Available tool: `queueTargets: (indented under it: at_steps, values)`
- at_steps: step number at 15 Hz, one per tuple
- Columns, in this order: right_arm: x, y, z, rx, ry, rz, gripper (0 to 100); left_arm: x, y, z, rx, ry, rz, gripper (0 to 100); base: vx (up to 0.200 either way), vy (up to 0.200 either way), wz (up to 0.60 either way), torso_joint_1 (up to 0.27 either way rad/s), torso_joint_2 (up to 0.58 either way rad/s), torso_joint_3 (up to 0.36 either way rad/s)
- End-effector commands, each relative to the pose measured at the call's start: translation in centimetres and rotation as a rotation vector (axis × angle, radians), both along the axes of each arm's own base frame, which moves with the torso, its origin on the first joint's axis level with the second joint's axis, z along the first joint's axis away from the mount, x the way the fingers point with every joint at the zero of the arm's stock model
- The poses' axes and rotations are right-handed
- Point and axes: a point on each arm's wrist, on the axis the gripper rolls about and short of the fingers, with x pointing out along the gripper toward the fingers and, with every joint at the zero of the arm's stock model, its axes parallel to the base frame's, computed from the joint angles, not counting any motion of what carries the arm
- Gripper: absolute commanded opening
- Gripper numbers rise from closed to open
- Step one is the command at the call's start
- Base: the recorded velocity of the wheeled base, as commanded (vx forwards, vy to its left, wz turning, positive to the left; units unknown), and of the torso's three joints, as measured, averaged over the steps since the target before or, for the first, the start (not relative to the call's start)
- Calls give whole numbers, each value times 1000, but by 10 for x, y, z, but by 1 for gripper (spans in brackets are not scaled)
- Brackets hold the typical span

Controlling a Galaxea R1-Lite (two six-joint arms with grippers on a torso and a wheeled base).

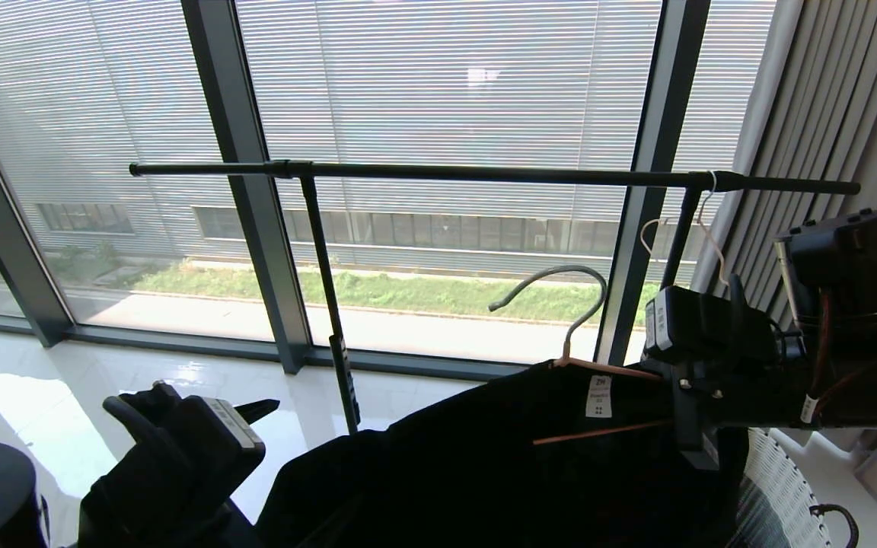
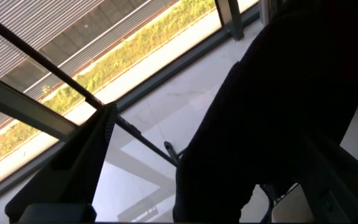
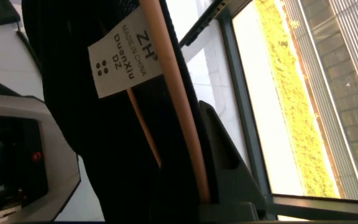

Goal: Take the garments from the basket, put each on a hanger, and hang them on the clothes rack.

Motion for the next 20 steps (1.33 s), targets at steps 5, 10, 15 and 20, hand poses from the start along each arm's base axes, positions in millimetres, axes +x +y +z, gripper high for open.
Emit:
queueTargets:
  at_steps: [5,10,15,20]
  values:
    - [-2,-9,10,38,-39,-26,0,-5,24,-12,7,12,96,100,0,0,0,0,0,0]
    - [0,-9,14,61,-56,-29,0,-12,39,-22,13,19,138,100,0,0,0,0,0,0]
    - [-2,-8,16,78,-64,-30,0,-16,42,-24,4,20,133,100,0,0,0,0,0,0]
    - [-7,-7,19,85,-74,-14,0,-15,42,-23,3,18,138,0,0,0,0,0,0,0]
